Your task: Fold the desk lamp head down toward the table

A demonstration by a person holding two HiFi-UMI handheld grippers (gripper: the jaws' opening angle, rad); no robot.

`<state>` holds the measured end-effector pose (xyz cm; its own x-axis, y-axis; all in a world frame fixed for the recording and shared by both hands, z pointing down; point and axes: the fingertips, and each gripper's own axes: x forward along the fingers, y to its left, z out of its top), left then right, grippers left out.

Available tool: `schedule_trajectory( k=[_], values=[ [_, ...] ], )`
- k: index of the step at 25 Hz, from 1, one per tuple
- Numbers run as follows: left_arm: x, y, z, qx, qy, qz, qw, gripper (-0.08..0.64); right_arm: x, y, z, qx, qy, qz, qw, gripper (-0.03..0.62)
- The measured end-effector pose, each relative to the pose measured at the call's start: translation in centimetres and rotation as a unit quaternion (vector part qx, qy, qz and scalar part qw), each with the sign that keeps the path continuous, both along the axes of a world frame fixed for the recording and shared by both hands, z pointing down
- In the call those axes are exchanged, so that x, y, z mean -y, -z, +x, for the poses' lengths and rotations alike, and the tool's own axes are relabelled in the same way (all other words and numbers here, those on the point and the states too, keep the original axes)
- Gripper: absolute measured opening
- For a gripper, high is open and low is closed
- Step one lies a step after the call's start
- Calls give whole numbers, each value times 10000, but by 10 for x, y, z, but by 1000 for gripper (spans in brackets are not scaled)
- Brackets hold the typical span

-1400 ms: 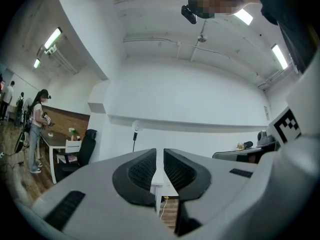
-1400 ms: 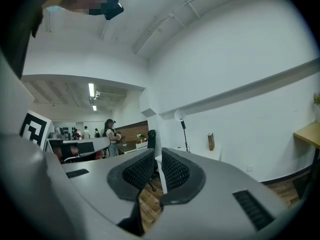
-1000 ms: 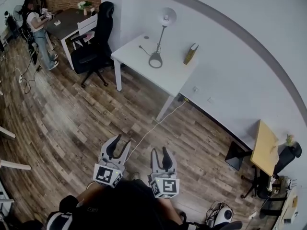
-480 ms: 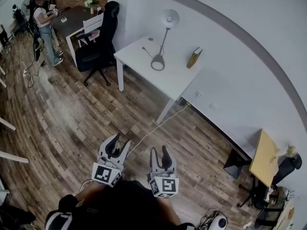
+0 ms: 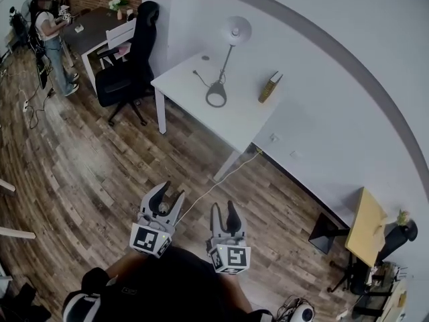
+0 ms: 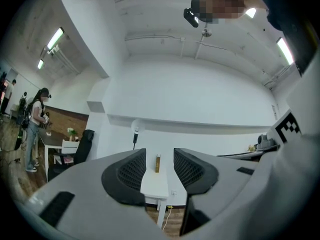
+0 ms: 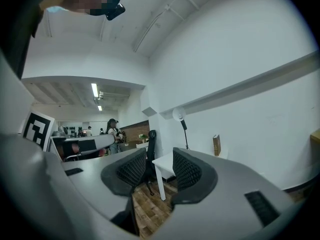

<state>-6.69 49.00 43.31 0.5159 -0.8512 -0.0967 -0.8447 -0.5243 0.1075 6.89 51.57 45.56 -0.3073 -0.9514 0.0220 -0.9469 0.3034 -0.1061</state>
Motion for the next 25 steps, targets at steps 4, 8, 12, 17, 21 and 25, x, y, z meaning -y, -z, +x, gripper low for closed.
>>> schedule_trajectory(
  k=[4, 8, 12, 17, 21, 25],
  values=[
    [53, 7, -9, -7, -84, -13, 10000, 179, 51, 7, -11, -46, -41, -40, 10000, 167],
    [103, 12, -26, -54, -134, 2, 9999, 179, 99, 13, -24, -75, -139, -52, 9999, 167],
    [157, 16, -40, -29, -213, -13, 9998, 179, 153, 15, -36, -86, -226, -87, 9997, 167],
    [213, 10, -62, 26, -325, -59, 9995, 179, 210, 13, -58, -135, -365, -151, 9991, 167],
    [239, 0, -85, -18, -486, -140, 9987, 179, 240, 7, -80, -157, -507, -99, 9985, 168],
    [263, 9, -90, -61, -548, -44, 9985, 181, 272, 6, -88, -227, -547, -151, 9981, 167]
  ],
)
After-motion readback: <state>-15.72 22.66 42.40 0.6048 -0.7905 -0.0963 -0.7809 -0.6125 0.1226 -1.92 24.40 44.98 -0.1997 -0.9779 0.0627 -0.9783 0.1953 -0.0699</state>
